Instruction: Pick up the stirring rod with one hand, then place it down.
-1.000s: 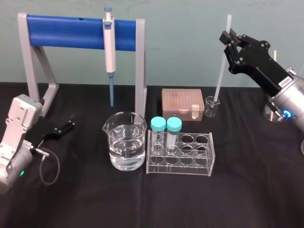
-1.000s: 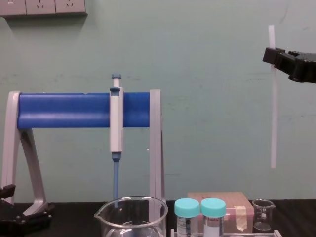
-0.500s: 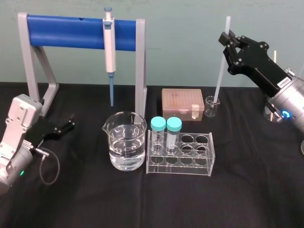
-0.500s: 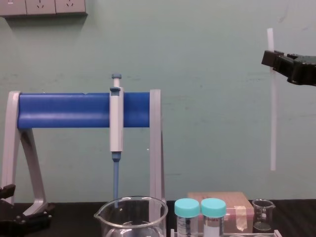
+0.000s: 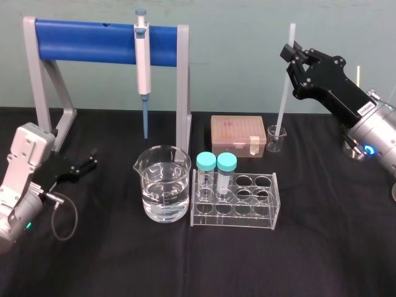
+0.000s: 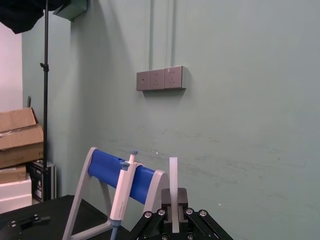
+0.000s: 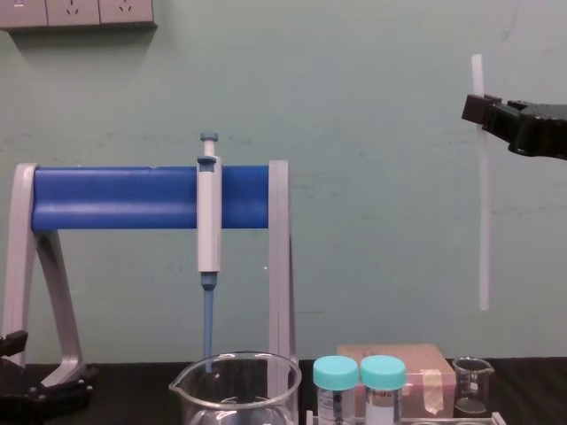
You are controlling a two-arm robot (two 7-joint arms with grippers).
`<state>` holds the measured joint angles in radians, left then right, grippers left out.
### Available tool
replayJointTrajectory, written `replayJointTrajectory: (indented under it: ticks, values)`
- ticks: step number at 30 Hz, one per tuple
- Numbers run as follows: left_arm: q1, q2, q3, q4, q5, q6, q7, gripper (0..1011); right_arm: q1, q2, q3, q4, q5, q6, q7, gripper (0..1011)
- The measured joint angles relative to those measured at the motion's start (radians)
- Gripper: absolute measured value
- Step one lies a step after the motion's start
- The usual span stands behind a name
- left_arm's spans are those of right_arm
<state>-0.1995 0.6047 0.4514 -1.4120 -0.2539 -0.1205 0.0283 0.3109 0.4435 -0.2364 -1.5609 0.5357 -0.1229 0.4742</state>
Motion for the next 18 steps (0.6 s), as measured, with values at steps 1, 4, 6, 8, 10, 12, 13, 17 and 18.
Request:
replayJointTrajectory:
  ticks: [1,4,6,8,10,12,13,17,18]
  values:
    - [0.0,0.0,0.0,0.0,0.0,0.0,0.0,1000,0.0,0.0,-0.001,0.0,0.0,0.0,0.0,66]
    - [0.0,0.0,0.0,0.0,0.0,0.0,0.0,1001,0.0,0.0,-0.001,0.0,0.0,0.001,0.0,66]
    - [0.0,0.0,0.0,0.0,0.0,0.0,0.0,1000,0.001,0.0,-0.002,0.0,0.001,0.001,0.001,66]
    - [0.0,0.0,0.0,0.0,0.0,0.0,0.0,1000,0.001,0.001,-0.002,0.001,0.001,0.002,0.003,66]
    - [0.0,0.0,0.0,0.0,0.0,0.0,0.0,1000,0.002,0.001,-0.002,0.001,0.002,0.002,0.004,66]
    - [0.0,0.0,0.0,0.0,0.0,0.0,0.0,1000,0.002,0.002,-0.003,0.001,0.002,0.002,0.005,66]
    - [0.0,0.0,0.0,0.0,0.0,0.0,0.0,1000,0.002,0.002,-0.003,0.001,0.002,0.002,0.005,66]
    - [0.0,0.0,0.0,0.0,0.0,0.0,0.0,1001,0.003,0.003,-0.004,0.002,0.003,0.002,0.006,66]
    - [0.0,0.0,0.0,0.0,0.0,0.0,0.0,1000,0.003,0.004,-0.004,0.002,0.004,0.002,0.006,66]
